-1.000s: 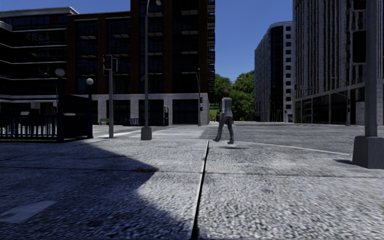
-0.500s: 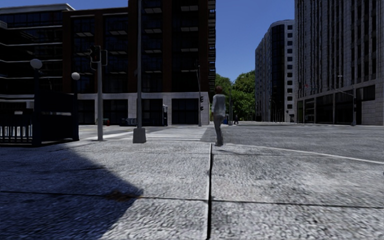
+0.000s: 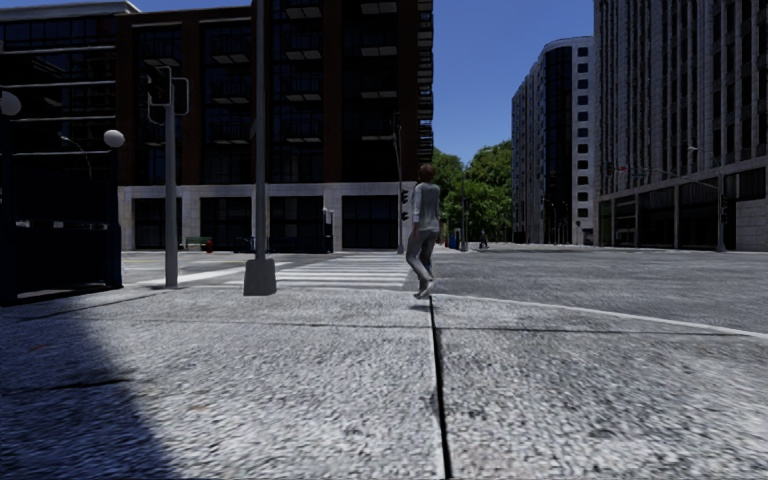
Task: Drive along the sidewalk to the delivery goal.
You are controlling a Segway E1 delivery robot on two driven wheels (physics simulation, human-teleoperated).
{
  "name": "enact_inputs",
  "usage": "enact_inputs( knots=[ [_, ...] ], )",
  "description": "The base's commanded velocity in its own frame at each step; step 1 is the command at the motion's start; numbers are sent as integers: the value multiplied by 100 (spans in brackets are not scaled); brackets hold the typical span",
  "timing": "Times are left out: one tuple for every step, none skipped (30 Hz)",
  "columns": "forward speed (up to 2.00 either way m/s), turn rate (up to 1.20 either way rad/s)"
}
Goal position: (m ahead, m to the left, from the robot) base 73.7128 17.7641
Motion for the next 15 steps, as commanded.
enact_inputs(
  knots=[
    [200,17],
    [200,17],
    [200,17],
    [200,18],
    [200,18],
    [200,18],
    [200,18],
    [200,18],
    [200,18],
    [200,18],
    [200,18],
    [200,18],
    [200,18],
    [200,19],
    [200,19]
  ],
)
